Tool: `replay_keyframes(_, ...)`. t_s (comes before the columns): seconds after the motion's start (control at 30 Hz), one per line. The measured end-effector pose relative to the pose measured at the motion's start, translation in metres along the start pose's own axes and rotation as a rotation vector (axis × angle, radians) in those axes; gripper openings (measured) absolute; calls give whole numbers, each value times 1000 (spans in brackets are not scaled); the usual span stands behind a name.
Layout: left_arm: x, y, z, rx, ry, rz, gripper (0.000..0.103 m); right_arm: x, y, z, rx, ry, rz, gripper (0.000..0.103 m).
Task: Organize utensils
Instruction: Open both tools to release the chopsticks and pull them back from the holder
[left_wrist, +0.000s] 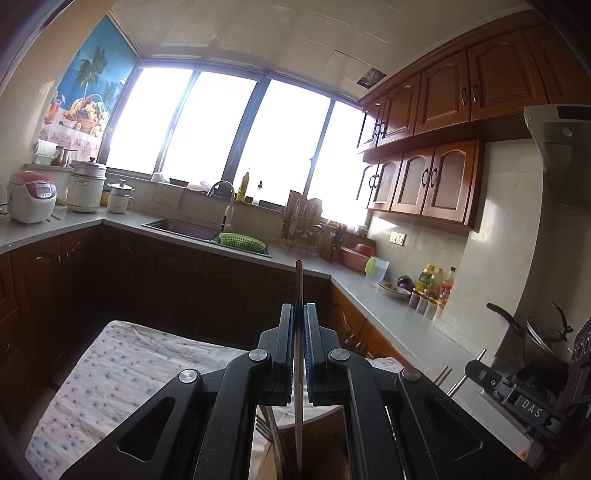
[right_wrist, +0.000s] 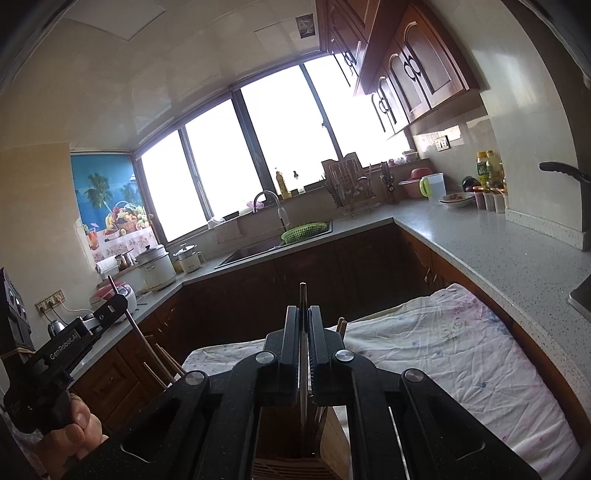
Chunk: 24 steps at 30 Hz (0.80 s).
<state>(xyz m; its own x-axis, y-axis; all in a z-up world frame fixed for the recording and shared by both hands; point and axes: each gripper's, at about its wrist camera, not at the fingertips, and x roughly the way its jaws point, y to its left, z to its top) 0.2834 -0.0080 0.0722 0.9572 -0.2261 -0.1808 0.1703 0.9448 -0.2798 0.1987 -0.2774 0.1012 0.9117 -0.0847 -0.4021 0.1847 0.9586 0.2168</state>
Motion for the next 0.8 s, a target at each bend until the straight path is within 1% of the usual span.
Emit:
replay_keyframes(0.2, -3, 14, -19, -21, 73, -1, 3, 5, -5, -14, 4, 39, -4, 4)
replay_keyframes(0.47, -3, 22, -17, -33, 154, -4, 4, 18, -11, -35, 7, 124, -18, 5)
replay_keyframes(0.8, -3, 19, -3, -24, 171, -4, 4, 17, -13, -35, 17, 137, -23, 5)
